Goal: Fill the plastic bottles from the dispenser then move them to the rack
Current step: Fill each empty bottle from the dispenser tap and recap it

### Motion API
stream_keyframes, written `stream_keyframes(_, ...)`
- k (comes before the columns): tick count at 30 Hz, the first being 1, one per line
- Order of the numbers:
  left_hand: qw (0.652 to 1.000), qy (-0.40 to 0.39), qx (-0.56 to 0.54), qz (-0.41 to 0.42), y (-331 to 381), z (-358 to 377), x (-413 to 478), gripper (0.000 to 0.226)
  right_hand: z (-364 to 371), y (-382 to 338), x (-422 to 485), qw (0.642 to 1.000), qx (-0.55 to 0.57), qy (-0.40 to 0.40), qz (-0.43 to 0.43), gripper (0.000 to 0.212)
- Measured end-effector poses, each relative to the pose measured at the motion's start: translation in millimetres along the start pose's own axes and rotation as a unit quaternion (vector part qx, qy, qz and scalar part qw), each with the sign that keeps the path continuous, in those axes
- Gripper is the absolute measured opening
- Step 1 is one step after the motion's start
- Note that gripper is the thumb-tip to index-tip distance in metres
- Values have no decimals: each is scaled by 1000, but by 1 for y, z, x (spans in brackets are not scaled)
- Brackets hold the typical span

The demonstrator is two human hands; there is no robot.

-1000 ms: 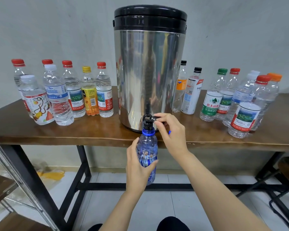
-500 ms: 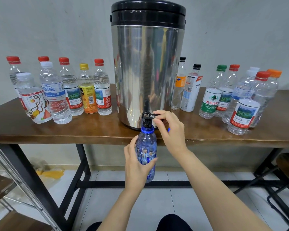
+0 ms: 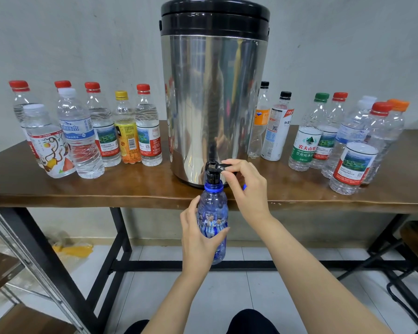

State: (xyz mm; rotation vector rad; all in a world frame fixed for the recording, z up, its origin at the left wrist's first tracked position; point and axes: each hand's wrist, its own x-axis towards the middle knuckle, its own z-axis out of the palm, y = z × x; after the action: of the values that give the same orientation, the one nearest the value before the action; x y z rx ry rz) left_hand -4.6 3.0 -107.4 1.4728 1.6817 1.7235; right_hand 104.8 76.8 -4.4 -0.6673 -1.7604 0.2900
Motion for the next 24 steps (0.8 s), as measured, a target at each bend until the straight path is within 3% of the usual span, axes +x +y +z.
stream_keyframes(24, 1000, 3, 0, -8, 1, 1, 0, 99, -1, 0, 0, 1000, 10, -7, 5, 25)
